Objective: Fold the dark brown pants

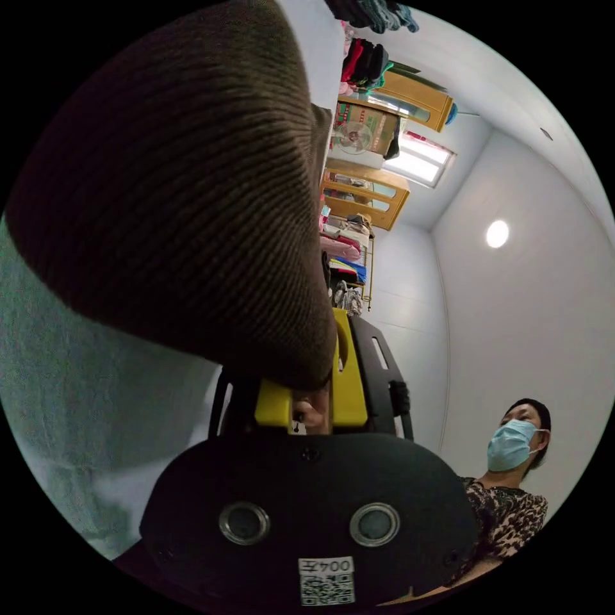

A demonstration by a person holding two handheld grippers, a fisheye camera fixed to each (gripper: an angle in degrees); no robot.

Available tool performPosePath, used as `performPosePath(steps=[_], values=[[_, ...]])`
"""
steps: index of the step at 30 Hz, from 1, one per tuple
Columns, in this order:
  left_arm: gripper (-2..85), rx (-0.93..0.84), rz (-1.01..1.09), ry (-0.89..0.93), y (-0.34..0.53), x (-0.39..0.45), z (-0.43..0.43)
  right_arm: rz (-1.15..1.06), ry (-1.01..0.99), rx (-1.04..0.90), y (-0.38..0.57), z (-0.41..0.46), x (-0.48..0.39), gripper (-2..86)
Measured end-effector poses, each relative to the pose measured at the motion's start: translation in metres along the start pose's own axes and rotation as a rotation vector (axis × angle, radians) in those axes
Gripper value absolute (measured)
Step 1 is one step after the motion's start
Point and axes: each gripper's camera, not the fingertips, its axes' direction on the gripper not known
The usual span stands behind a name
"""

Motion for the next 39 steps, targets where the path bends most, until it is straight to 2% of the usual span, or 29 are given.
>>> performPosePath(steps=[5,8,10,12,15,17,21,23,28,32,39], values=[[10.8,-0.058,0.022,-0.080,-0.007,0.018,0.017,0.017,-0.111,-0.063,-0.033,0.041,-0.006,32.4],[10.8,-0.100,0.015,-0.140,-0.003,0.016,0.024,0.048,-0.143,-0.068,-0.040,0.066,-0.013,25.4],[10.7,-0.130,0.019,-0.179,0.000,0.013,0.028,0.081,-0.090,-0.168,-0.032,0.096,-0.020,15.8],[10.7,-0.156,0.030,-0.222,0.000,0.013,0.032,0.045,-0.044,-0.183,-0.014,0.115,-0.034,13.4],[10.6,-0.282,0.118,-0.357,-0.008,0.027,0.045,0.008,-0.033,-0.120,0.033,0.139,-0.063,12.4],[10.5,-0.433,0.224,-0.446,-0.015,0.046,0.064,0.012,-0.050,-0.047,0.070,0.152,-0.078,12.1],[10.4,-0.709,0.444,-0.525,-0.018,0.079,0.110,0.030,-0.150,0.191,0.175,0.180,-0.111,11.7],[10.4,-0.911,0.578,-0.522,-0.012,0.090,0.147,0.032,-0.189,0.325,0.229,0.192,-0.127,11.5],[10.4,-1.266,0.641,-0.426,0.007,0.079,0.232,0.099,-0.247,0.760,0.409,0.239,-0.180,11.4],[10.4,-1.572,0.637,-0.356,0.041,0.055,0.327,0.171,-0.239,1.021,0.526,0.283,-0.222,11.5],[10.5,-2.058,0.725,-0.268,0.146,0.015,0.464,0.272,-0.298,1.550,0.751,0.426,-0.312,11.3]])
